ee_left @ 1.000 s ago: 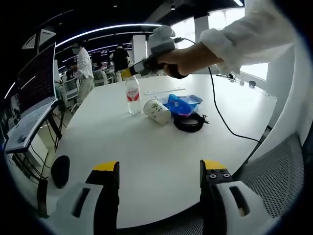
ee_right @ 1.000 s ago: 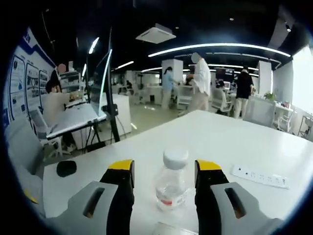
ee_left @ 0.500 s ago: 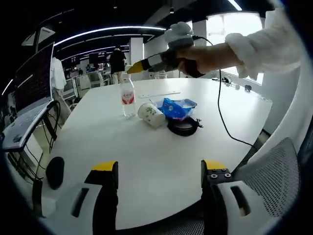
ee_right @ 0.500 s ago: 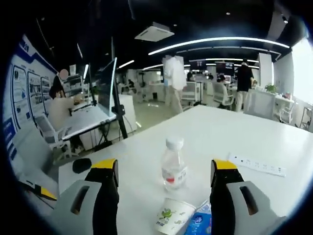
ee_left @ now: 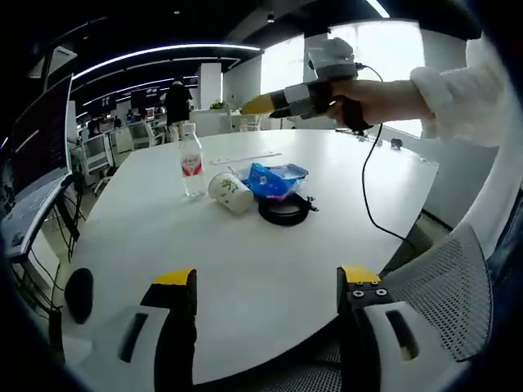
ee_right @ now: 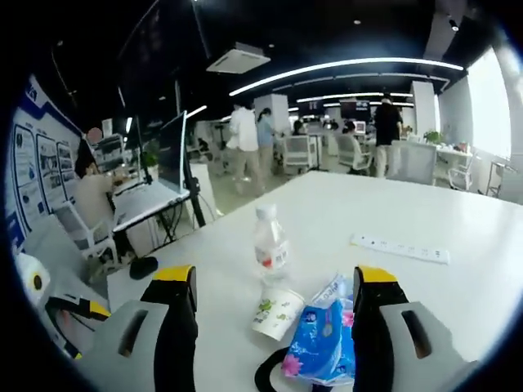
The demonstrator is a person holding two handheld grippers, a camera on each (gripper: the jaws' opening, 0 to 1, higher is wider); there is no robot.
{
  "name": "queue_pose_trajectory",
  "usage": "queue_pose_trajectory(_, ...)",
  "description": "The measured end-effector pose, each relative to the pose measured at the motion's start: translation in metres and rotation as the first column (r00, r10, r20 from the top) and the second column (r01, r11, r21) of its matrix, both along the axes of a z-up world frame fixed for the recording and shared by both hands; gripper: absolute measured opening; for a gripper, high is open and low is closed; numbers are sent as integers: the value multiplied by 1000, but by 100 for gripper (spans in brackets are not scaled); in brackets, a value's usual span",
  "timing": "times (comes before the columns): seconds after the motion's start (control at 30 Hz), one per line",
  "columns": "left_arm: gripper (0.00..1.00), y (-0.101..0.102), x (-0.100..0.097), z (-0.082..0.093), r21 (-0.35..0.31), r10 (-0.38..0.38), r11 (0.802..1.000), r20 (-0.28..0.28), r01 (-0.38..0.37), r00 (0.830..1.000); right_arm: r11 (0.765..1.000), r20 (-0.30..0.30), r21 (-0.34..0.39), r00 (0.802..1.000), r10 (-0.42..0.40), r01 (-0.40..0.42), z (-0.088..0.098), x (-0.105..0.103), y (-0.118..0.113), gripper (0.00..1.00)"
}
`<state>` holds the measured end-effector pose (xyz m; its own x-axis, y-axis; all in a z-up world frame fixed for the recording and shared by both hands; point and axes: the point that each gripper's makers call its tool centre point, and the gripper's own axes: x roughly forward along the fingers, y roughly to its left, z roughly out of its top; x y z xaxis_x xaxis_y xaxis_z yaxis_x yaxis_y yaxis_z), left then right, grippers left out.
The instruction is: Arrange the tabletop items into an orderly group along one side of the table until the central work area is clear of visible clutter.
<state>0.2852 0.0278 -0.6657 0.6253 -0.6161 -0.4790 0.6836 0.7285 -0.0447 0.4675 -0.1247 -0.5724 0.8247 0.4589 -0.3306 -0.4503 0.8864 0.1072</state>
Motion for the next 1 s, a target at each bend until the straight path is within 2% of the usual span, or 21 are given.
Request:
queue_pose_trajectory(0.13,70,-6,-5,1,-1,-33,999,-1,33,999,999,-1,-3,999,-32,32,1,-16,-14,77)
queue_pose_trajectory(0.37,74,-18,-15,8,-39,-102,994,7,102,995,997,-8,0,997,-83,83,2,-48,-31,78)
queue_pose_trajectory(0.53,78,-21,-19,7,-55,-124,991,-6,124,992,990,-12,23,990,-140,140,3,-68,-42,78)
queue_pose_trajectory(0.67,78,-26,-25,9,-65,-160,985,4,160,987,982,-24,17,982,-185,186,-2,-86,-49,77)
queue_pose_trajectory(0.77,80,-28,-28,11,-71,-183,981,7,183,983,975,-34,32,975,-218,220,-4,-96,-52,77)
queue_pose_trajectory(0.87,81,-30,-32,15,-99,-205,974,8,205,979,971,-40,8,971,-237,237,-6,-104,-55,75)
queue_pose_trajectory(1.0,82,-30,-30,18,-130,-205,971,-2,202,979,966,-43,8,965,-258,258,-1,-110,-59,75)
